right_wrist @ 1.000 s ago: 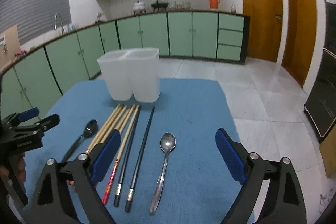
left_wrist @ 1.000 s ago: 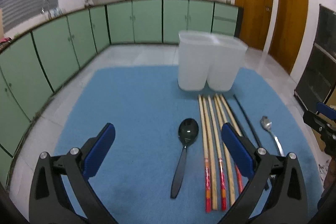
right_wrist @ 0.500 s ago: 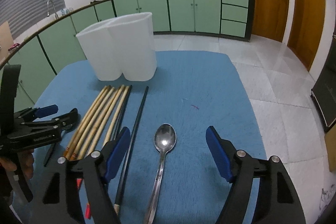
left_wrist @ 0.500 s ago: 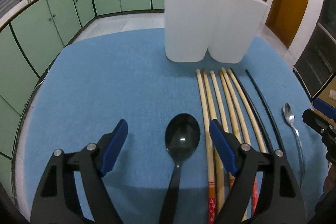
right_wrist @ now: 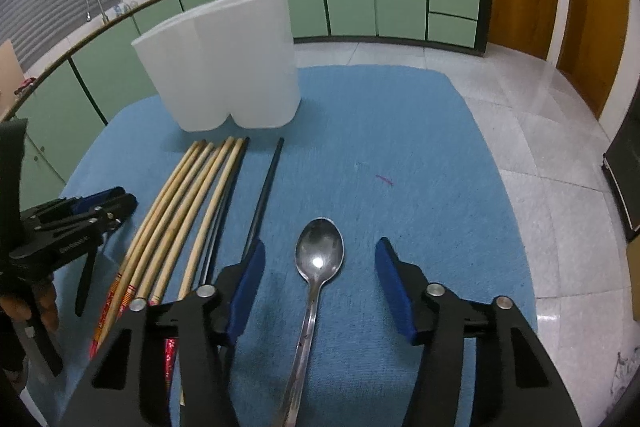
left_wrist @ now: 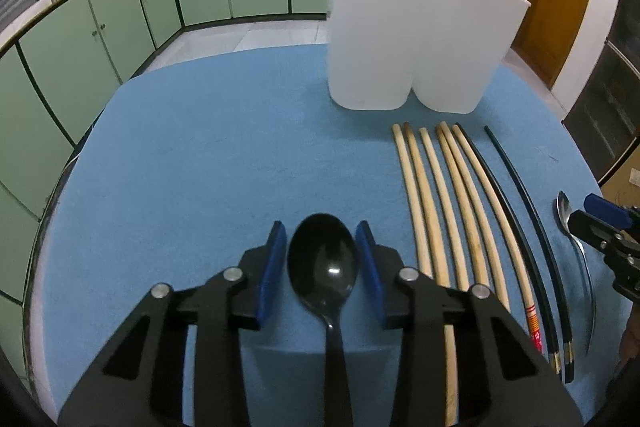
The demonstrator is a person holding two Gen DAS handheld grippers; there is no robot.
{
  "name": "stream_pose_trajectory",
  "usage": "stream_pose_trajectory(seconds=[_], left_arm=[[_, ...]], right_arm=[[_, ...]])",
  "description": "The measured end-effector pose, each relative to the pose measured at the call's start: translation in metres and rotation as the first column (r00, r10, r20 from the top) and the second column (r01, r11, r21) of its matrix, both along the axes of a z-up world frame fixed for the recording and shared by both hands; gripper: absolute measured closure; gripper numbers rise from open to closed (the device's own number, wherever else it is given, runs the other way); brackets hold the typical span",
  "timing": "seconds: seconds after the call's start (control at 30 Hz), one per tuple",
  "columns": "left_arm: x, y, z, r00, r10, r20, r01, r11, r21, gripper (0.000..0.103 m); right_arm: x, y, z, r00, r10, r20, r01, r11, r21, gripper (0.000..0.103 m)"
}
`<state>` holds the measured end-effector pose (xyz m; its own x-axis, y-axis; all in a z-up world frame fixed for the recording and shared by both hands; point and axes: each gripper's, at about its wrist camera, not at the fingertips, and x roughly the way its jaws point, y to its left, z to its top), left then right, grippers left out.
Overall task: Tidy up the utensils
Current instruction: 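Grasp the black spoon with the left tool while the right tool grasps the metal spoon, then lower both spoons into the white caddy and open both tools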
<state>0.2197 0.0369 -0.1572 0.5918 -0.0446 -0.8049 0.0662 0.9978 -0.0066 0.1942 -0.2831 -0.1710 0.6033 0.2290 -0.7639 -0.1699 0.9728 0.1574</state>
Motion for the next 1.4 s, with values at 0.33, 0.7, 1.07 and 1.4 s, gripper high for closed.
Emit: stream_pose_trajectory(seconds=[0.33,0.7,1.07,1.4], left_arm=[[0.003,-0.003,-0.001,1.000,0.020,-0.010,-0.021,1.000,-0.014,0.057],[-0.005,-0.006,0.003,0.999,-0.011,0.034,0.013,0.999,-0.045,0.071],[-0.040,-0.013,0.049,0.949,-0.025,0.314,0.043,0.998,-0.052,0.071],[-0.048,-0.019,0.082,0.897,-0.001,0.443,0.048,0.994,-0.096,0.071]], right_arm=[[0.016,0.000,-0.005,0.997,-0.006,-0.074,0.008,0.999,0.032,0.060],[0.018,0.001,-0.003,0.996,-0.010,-0.085,0.012,0.999,0.030,0.075],[-0.014,-0.004,0.041,0.985,0.049,0.166,-0.069,0.991,0.114,0.075],[-0.011,-0.015,0.087,0.953,0.035,0.301,-0.094,0.979,0.183,0.076]])
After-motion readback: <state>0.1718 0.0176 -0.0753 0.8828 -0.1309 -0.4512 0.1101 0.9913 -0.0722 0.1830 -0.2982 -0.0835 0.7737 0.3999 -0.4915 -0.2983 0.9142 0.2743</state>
